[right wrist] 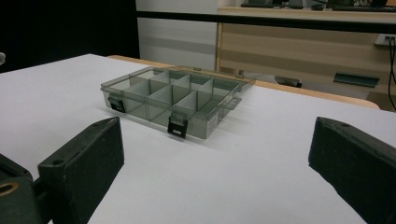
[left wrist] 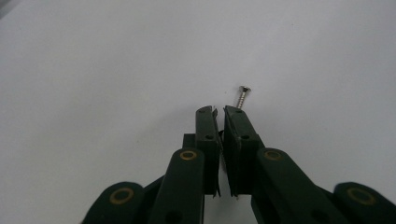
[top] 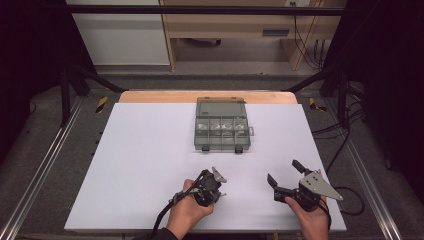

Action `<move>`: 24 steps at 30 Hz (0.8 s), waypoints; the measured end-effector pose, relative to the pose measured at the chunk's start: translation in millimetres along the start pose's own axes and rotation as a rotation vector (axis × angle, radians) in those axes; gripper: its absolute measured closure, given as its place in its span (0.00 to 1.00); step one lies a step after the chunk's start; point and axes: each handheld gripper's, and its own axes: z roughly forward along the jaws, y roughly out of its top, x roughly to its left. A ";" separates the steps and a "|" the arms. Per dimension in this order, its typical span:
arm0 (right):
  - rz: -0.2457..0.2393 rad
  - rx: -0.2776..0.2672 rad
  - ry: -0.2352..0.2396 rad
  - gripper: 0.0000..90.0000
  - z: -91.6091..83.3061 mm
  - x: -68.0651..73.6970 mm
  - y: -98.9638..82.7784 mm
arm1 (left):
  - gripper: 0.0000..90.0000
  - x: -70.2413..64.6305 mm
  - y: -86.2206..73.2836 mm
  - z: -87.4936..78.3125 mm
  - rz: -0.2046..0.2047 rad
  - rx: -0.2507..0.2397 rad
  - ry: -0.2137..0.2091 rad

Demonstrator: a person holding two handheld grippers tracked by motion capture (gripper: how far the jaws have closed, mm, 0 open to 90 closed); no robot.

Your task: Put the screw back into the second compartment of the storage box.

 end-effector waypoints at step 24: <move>-0.005 0.002 0.001 0.04 0.8 0.4 -0.2 | 0.98 6.3 11.3 -9.5 0.012 -0.024 -0.007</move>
